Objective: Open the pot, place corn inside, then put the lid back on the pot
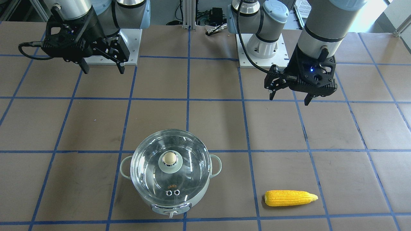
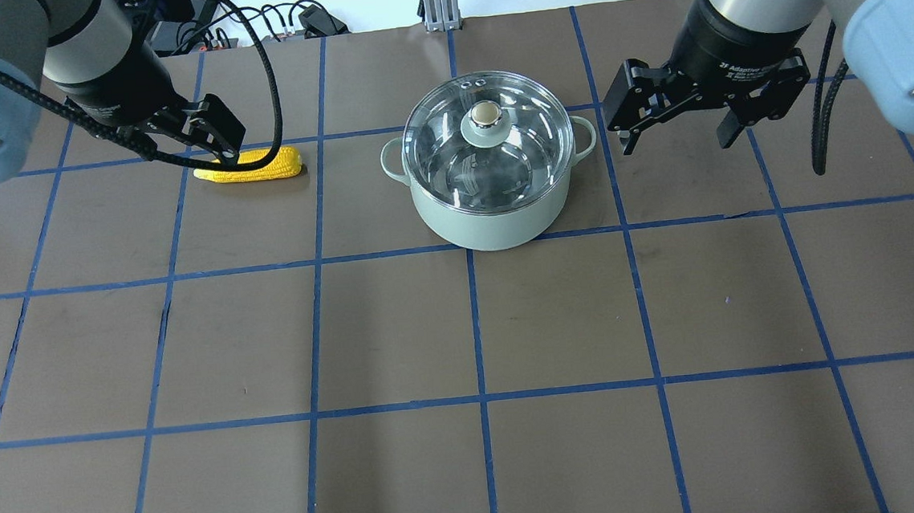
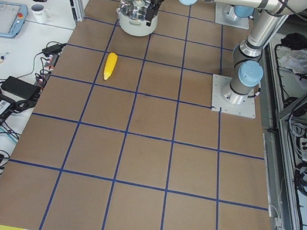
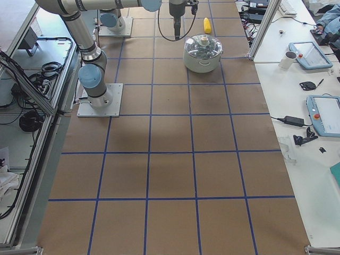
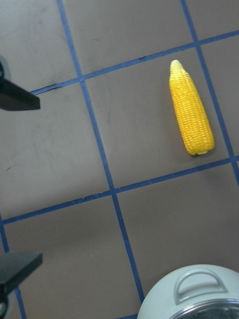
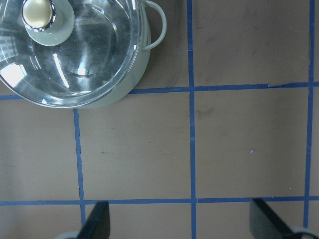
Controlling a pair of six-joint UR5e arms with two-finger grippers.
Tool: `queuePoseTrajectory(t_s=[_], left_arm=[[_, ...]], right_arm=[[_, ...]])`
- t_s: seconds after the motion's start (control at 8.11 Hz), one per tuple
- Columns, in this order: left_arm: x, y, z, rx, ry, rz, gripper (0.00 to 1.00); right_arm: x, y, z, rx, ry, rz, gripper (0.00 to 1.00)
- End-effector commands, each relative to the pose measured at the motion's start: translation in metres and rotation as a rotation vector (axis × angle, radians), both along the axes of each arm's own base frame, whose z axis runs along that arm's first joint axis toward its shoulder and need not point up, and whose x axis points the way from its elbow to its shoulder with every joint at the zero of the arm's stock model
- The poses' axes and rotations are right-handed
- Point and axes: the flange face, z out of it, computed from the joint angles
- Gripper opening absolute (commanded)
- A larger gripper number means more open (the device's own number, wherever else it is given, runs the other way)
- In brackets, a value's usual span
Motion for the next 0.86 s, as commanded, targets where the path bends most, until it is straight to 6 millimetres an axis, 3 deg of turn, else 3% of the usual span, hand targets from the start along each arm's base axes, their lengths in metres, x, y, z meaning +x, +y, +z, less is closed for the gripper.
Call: queuePoseTrajectory(t_s=[0.0, 0.49, 0.74], left_arm=[[0.012, -0.023, 0.002, -0.104, -0.061, -0.348, 1.0], [0.031, -0.062, -0.036, -0.093, -0.053, -0.64, 1.0], [0.057, -0.081, -0.065, -0.065, -0.045, -0.75, 1.0]], right_arm=[[-0.001, -0.001, 0.0, 0.001, 0.002, -0.002, 1.0], [-0.002, -0.002, -0.002, 0.0, 0.002, 0.042, 1.0], [-0.001, -0.002, -0.002, 0.002, 0.004, 0.042, 1.0]])
